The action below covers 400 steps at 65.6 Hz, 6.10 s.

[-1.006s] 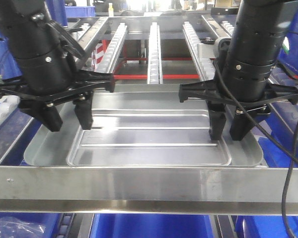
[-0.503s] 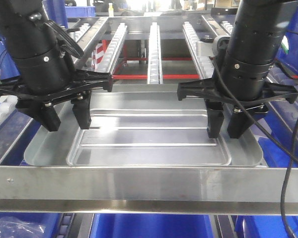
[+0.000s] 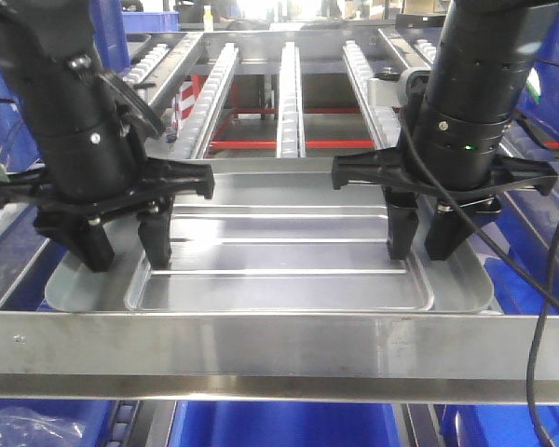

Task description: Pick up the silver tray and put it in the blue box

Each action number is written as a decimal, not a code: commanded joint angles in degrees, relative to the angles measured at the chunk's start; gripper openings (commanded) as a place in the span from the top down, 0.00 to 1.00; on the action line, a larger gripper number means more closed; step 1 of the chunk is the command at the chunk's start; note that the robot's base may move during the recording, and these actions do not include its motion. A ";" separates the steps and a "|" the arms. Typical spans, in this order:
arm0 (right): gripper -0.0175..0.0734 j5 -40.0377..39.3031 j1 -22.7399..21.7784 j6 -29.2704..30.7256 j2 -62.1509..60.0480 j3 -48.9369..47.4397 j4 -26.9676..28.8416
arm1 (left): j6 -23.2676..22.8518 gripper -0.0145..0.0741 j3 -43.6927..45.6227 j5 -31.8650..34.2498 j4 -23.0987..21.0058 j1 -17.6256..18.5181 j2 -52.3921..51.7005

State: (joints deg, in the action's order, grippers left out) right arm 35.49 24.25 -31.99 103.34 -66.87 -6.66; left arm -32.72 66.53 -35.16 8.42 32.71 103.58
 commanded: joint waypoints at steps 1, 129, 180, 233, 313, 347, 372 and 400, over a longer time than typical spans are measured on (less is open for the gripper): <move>0.45 -2.50 -0.12 0.53 -2.12 -1.69 -0.47 | -0.71 0.55 1.70 1.12 -0.96 0.36 -2.29; 0.75 5.13 0.86 -3.80 -9.47 -1.79 0.10 | -0.71 0.85 4.59 -4.99 -4.53 0.62 -8.16; 0.75 11.12 20.84 -25.91 -35.08 18.12 -6.61 | -24.52 0.84 -17.62 -11.30 3.39 18.95 -33.94; 0.75 12.72 25.01 -31.20 -33.74 20.74 -13.43 | -33.35 0.84 -19.39 -15.51 11.61 27.45 -35.89; 0.75 12.26 25.01 -31.20 -33.74 20.69 -12.55 | -33.77 0.85 -19.39 -14.58 12.90 27.45 -33.29; 0.75 12.81 25.01 -31.20 -33.74 20.69 -12.61 | -33.77 0.85 -19.39 -15.74 12.90 27.45 -33.29; 0.75 12.81 25.01 -31.20 -33.74 20.69 -12.61 | -33.77 0.84 -19.39 -15.74 12.90 27.45 -33.29; 0.75 12.81 25.01 -31.20 -33.74 20.69 -12.61 | -33.77 0.85 -19.39 -15.74 12.90 27.45 -33.29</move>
State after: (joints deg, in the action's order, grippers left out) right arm 47.52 49.34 -63.44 70.72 -45.09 -16.70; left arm -65.85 46.02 -49.92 19.62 59.94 71.38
